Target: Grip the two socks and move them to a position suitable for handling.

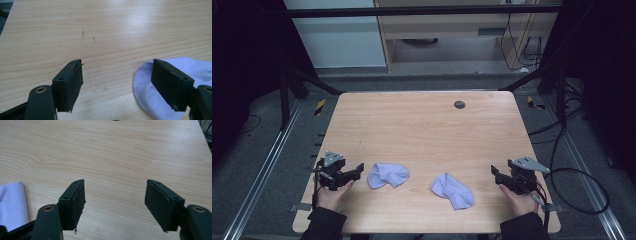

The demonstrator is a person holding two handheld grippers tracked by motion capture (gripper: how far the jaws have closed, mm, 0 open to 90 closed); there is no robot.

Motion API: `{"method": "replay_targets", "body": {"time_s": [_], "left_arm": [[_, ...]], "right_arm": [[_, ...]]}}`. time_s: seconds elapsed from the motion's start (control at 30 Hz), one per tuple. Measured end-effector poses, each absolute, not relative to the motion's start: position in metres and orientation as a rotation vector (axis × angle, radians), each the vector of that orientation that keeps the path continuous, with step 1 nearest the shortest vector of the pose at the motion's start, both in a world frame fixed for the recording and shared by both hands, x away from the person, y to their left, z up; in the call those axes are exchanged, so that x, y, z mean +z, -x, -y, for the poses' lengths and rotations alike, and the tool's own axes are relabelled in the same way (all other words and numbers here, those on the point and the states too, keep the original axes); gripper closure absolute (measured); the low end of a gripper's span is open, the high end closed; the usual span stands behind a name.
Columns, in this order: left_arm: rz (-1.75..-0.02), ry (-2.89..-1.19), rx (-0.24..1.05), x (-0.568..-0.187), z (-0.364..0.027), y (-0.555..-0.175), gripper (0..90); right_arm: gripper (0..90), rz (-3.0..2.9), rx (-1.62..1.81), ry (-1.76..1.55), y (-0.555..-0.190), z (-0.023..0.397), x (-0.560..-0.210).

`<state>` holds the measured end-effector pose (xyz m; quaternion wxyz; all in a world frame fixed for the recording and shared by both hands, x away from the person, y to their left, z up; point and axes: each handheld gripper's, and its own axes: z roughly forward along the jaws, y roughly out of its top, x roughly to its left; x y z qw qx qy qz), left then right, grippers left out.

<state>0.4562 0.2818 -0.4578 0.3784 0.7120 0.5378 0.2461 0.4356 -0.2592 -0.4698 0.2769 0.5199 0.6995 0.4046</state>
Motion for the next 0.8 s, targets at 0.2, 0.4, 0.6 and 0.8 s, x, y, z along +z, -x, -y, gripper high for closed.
{"method": "replay_targets", "body": {"time_s": [0.2, 0.4, 0.6, 0.8], "left_arm": [[-1.319, -1.833, 0.622, -0.453, -0.267, -0.447, 24.3], [-1.261, -1.854, 0.604, -0.448, -0.249, -0.44, 24.6], [-1.227, -1.889, 0.594, -0.447, -0.232, -0.436, 25.0], [-1.208, -1.896, 0.589, -0.447, -0.219, -0.433, 27.0]], "right_arm": [[35.1, -1.895, 1.086, -1.383, -0.433, 0.255, -0.468], [36.2, -1.94, 1.08, -1.336, -0.429, 0.245, -0.461], [36.9, -1.965, 1.105, -1.318, -0.427, 0.236, -0.455], [38.8, -2.012, 1.12, -1.289, -0.426, 0.224, -0.453]]}}
